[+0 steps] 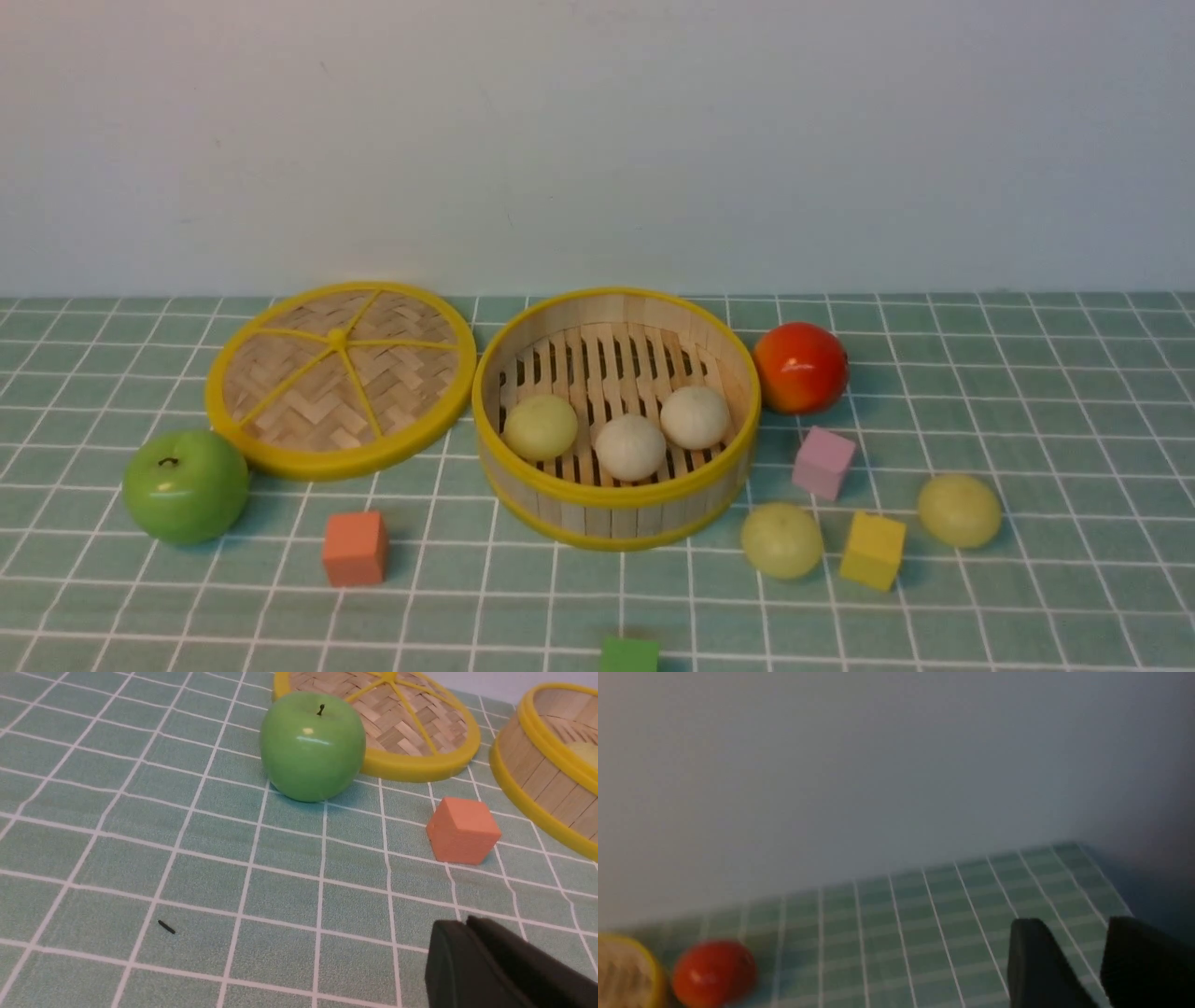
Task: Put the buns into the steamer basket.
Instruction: Use the right arm to grab a steamed stuffed bun, then use the right arm to put the steamed stuffed bun into the steamer, then use the right arm to grab a steamed stuffed bun
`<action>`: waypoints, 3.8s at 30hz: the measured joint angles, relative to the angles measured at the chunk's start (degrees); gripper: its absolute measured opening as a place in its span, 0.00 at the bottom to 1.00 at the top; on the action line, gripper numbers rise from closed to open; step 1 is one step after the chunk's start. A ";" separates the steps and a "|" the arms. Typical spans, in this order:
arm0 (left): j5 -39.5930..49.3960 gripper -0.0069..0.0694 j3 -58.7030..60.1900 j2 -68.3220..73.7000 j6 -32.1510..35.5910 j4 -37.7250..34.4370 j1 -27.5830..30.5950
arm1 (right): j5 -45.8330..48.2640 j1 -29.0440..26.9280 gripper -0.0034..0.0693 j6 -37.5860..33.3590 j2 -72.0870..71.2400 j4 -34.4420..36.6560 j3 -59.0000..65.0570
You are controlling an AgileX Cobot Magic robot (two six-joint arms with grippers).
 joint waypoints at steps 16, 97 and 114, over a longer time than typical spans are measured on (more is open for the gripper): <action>0.00 0.14 0.00 0.00 0.00 0.00 0.00 | 20.42 11.26 0.38 -19.45 45.88 24.21 -18.72; 0.00 0.24 0.00 0.00 0.00 -0.35 0.00 | 15.70 20.69 0.10 -38.84 81.15 51.40 -63.62; 0.00 0.26 0.00 0.00 0.00 -0.04 0.00 | 34.56 21.45 0.60 -36.96 62.17 40.77 -54.42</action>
